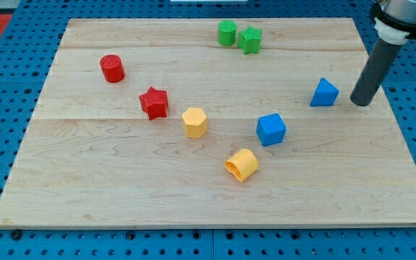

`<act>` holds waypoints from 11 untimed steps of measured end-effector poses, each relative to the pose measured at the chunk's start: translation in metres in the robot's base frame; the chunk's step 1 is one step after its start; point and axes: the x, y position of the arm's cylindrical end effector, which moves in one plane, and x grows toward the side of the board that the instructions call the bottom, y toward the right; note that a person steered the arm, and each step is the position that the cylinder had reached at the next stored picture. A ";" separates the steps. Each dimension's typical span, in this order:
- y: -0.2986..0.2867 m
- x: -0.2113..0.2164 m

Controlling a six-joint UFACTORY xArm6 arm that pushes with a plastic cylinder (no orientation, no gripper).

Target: Slide the green circle upper right

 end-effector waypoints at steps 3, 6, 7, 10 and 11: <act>-0.035 -0.193; -0.269 -0.210; -0.247 -0.176; -0.111 -0.198; -0.165 -0.202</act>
